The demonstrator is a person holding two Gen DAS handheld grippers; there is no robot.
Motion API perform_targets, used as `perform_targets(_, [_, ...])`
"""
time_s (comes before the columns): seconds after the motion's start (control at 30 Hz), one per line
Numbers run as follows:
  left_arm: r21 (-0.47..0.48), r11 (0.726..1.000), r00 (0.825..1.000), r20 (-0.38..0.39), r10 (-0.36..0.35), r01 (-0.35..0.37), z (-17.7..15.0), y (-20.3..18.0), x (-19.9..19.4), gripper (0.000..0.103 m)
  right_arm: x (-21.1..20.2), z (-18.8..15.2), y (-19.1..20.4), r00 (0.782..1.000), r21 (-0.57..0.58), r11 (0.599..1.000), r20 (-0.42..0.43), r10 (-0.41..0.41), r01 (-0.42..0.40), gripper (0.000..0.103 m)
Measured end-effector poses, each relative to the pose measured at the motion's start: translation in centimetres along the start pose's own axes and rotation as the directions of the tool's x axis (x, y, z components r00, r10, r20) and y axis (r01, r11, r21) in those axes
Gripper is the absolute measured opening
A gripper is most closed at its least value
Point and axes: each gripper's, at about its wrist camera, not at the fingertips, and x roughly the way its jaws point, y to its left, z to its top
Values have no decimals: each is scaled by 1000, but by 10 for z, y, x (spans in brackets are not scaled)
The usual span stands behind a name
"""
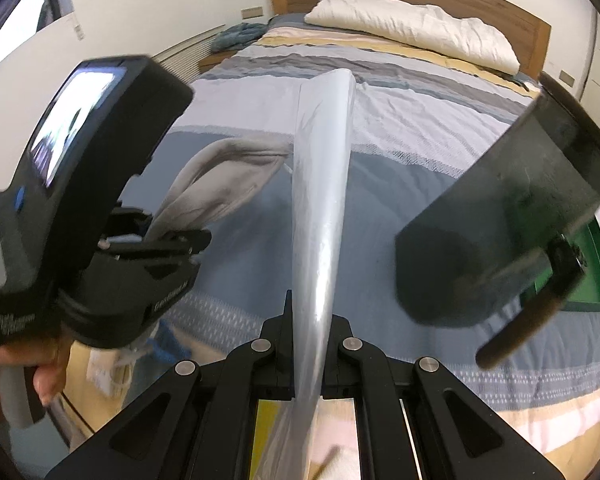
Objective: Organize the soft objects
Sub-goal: 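Lift the grey sock and clear tube and carry both over the green tray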
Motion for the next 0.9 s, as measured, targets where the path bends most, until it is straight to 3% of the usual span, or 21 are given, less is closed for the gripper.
perform_targets(0.43, [10, 1000, 1000, 2, -29, 29, -40, -27, -32, 14, -67, -80, -24, 998, -89, 995, -48, 37, -41, 5])
perform_targets(0.9, [85, 991, 994, -40, -102, 105, -101, -108, -75, 14, -133, -153, -66, 995, -129, 991, -102, 19, -32, 5])
